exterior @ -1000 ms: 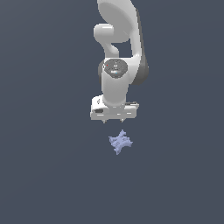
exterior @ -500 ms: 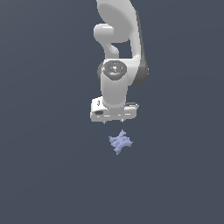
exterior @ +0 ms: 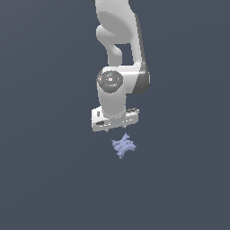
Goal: Pick up the object and move it to a goal position.
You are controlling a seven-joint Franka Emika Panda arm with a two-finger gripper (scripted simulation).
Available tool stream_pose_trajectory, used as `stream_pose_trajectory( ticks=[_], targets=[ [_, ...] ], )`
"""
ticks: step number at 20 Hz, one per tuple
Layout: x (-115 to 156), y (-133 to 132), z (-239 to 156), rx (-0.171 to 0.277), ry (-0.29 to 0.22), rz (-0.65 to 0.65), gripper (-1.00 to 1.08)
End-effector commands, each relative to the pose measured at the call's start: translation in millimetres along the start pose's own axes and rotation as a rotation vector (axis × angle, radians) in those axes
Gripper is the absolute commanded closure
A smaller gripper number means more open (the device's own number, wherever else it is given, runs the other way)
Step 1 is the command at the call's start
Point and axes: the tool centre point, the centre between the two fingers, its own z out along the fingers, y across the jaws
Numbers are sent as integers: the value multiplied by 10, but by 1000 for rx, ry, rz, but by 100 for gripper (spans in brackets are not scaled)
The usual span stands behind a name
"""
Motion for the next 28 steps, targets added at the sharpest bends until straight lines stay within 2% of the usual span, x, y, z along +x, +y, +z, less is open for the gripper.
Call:
stream_pose_trajectory(
  ticks=[1, 13, 22, 28],
  targets=[
    [35, 23, 52, 27, -9, -39, -60],
    [217, 136, 301, 198, -20, -250, -60],
    [337, 227, 438, 337, 23, -403, -60],
    [389, 277, 485, 402, 58, -472, -60]
  ],
)
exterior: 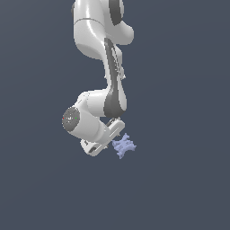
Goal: Pick up the object and move it to a goal position.
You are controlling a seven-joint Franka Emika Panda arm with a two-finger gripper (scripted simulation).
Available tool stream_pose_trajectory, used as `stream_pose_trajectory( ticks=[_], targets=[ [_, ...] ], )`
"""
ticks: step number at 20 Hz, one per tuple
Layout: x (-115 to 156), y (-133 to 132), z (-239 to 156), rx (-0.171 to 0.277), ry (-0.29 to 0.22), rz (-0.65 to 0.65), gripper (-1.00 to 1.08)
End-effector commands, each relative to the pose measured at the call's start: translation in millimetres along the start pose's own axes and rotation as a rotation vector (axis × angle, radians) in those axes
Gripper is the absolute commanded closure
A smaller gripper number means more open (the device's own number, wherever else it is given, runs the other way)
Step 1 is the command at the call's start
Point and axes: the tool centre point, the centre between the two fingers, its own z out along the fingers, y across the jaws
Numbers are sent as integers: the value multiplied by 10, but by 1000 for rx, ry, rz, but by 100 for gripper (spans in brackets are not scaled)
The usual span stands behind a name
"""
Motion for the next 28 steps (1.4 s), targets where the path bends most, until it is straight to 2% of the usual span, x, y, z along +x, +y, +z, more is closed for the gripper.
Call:
stream_pose_trajectory(
  ticks=[1, 8, 13, 23, 24, 28],
  targets=[
    [11, 25, 5, 21, 14, -28, -60],
    [19, 66, 11, 48, 36, -65, -60],
    [15, 68, 28, 47, 35, -63, -60],
    [23, 48, 310, 49, 37, -67, -60],
    [23, 48, 310, 49, 37, -67, 108],
    [23, 48, 310, 49, 37, -67, 108]
  ],
)
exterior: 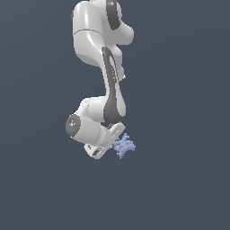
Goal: Pick up the object and move it to a goal position.
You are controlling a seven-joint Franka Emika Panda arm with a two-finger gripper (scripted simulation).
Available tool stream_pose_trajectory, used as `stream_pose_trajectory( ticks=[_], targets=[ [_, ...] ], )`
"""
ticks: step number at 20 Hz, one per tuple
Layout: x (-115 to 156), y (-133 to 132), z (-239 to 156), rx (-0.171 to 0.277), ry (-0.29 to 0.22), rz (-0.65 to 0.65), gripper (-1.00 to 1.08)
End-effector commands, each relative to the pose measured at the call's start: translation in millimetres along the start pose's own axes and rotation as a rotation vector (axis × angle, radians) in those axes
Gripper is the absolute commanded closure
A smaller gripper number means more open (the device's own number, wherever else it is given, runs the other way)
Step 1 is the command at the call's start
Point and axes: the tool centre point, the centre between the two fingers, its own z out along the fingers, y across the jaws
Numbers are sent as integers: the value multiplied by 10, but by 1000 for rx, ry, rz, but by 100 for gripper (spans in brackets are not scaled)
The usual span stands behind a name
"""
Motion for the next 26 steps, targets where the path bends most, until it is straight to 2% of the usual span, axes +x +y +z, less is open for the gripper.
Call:
stream_pose_trajectory(
  ticks=[1, 9, 14, 19, 26],
  targets=[
    [-6, 5, 12, 1, -1, 1, 108],
    [11, -22, -16, 0, 0, 0, 108],
    [83, -165, -116, 0, 0, 0, 108],
    [232, -455, -321, -1, -1, 0, 108],
    [539, -1038, -747, -1, -2, 0, 108]
  ],
)
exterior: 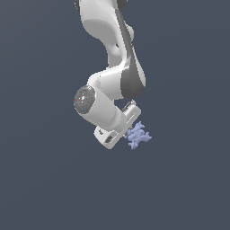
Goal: Pick up the object and move it to a goal position.
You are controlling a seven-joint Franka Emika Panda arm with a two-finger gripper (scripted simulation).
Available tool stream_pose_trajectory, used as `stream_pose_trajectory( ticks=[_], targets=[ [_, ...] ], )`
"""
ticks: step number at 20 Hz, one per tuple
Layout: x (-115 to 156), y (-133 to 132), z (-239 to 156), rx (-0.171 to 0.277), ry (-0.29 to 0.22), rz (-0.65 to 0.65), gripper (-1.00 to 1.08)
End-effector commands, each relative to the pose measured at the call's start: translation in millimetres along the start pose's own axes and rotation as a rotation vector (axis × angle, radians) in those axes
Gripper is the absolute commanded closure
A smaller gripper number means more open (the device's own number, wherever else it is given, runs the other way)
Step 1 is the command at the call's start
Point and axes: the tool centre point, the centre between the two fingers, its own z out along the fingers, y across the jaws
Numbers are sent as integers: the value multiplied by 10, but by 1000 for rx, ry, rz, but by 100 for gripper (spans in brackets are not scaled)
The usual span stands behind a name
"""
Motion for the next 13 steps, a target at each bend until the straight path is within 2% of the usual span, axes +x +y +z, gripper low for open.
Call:
stream_pose_trajectory(
  ticks=[1, 7, 13],
  targets=[
    [107, -205, -150, 0, 0, 0, 108],
    [307, -547, -411, 1, 0, 0, 108],
    [381, -645, -502, 1, 1, 1, 108]
  ],
)
